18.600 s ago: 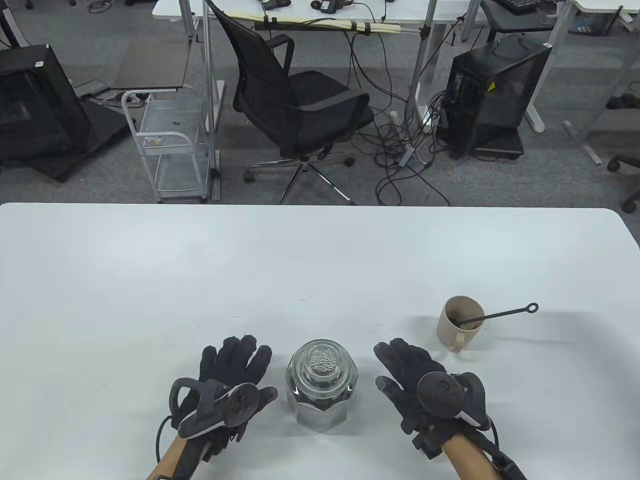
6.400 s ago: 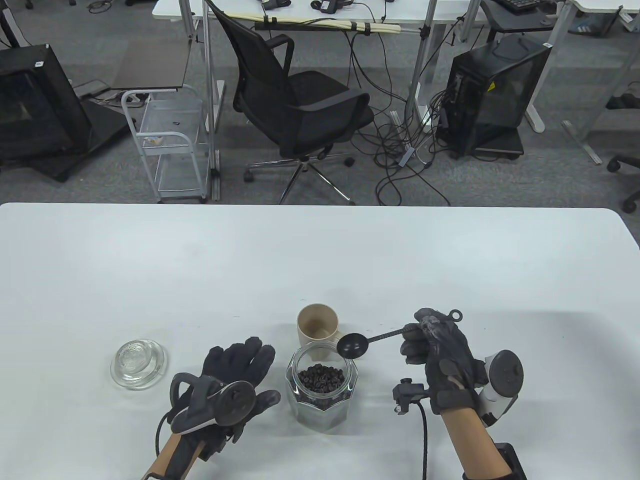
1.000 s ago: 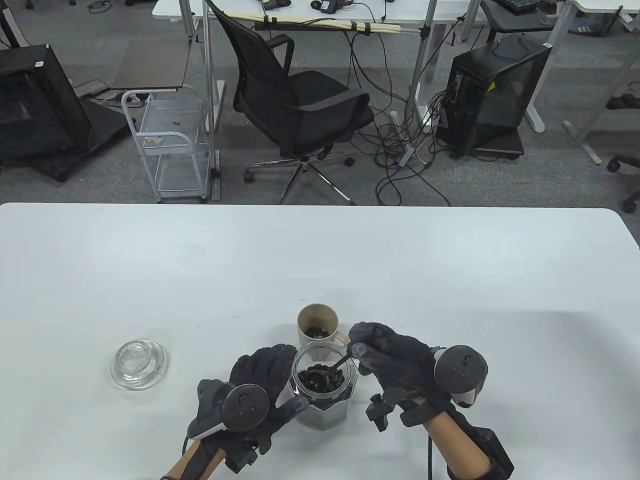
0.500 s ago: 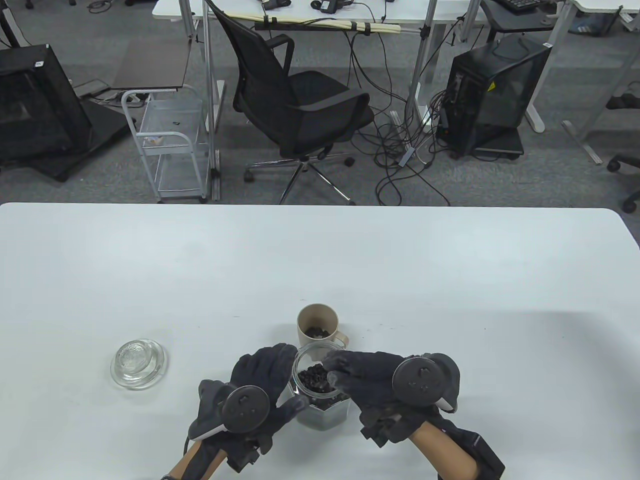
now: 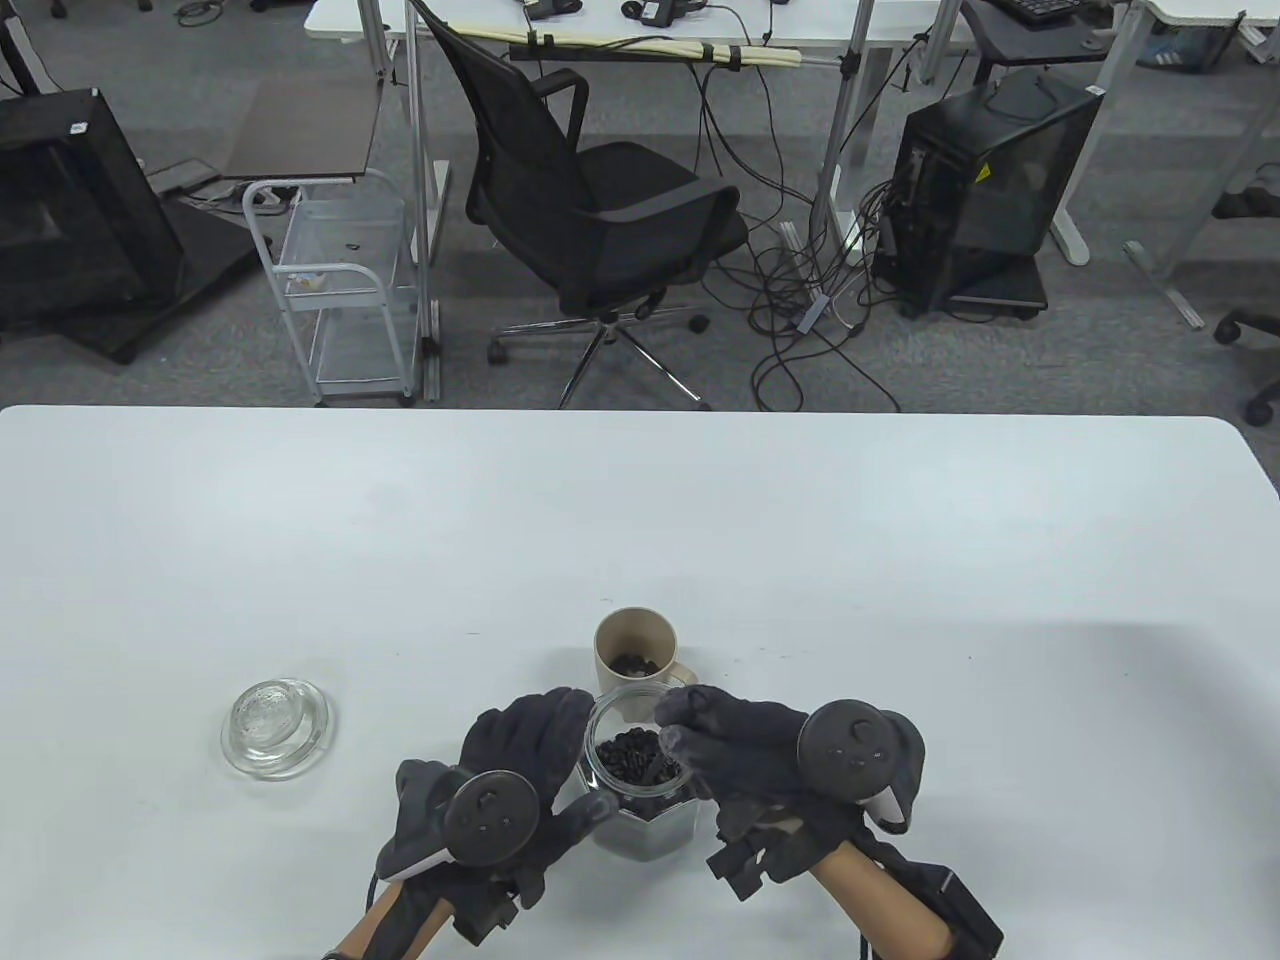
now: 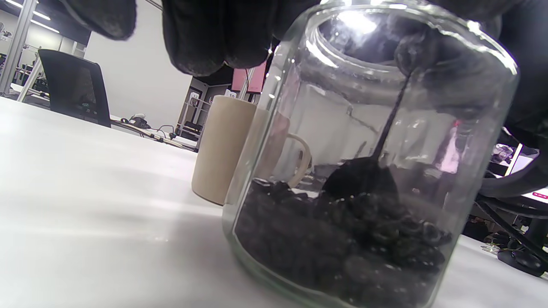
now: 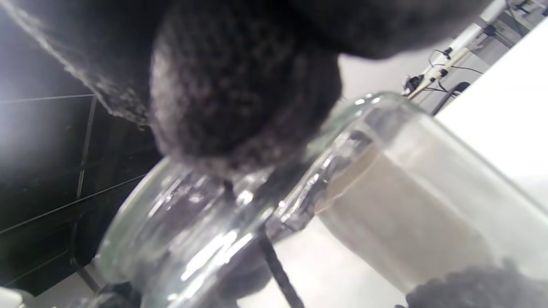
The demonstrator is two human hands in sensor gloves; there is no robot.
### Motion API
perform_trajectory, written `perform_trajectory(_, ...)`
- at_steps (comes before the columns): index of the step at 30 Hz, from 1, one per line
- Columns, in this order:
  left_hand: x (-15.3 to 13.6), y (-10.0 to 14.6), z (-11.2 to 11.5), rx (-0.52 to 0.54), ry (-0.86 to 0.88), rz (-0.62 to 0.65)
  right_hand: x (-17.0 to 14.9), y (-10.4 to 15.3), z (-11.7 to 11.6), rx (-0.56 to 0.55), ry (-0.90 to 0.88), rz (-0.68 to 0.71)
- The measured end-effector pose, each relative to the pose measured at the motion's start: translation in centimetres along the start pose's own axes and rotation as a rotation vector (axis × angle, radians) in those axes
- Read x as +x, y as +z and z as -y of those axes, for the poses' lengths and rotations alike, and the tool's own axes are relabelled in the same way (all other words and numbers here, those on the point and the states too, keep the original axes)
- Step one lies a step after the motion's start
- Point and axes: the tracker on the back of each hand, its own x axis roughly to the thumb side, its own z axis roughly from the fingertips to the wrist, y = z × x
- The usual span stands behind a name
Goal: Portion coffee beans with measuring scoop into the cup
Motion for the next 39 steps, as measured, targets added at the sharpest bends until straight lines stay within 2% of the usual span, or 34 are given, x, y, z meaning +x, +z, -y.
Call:
perform_trajectory(7, 0.0, 0.0, 0.0, 0.000, -0.001, 0.000, -0.8, 0.1, 0.3, -0.022, -0.111, -0.100)
perform_trajectory(13, 0.0, 0.0, 0.0, 0.000, -0.001, 0.000, -2.0, 0.3, 1.0, -0.101, -0.252, -0.211)
perform_trajectory(25, -0.1, 0.0, 0.0, 0.000, -0.002, 0.001, -6.4, 0.2, 1.5, -0.136, -0.562, -0.477)
perform_trajectory(31, -0.1, 0.1, 0.0, 0.001, -0.004, 0.001, -7.6, 0.3, 1.5, -0.146, -0.635, -0.539)
perform_trajectory(39, -0.1, 0.1, 0.0, 0.000, -0.005, 0.001, -8.4, 0.2, 2.1, -0.187, -0.665, -0.551)
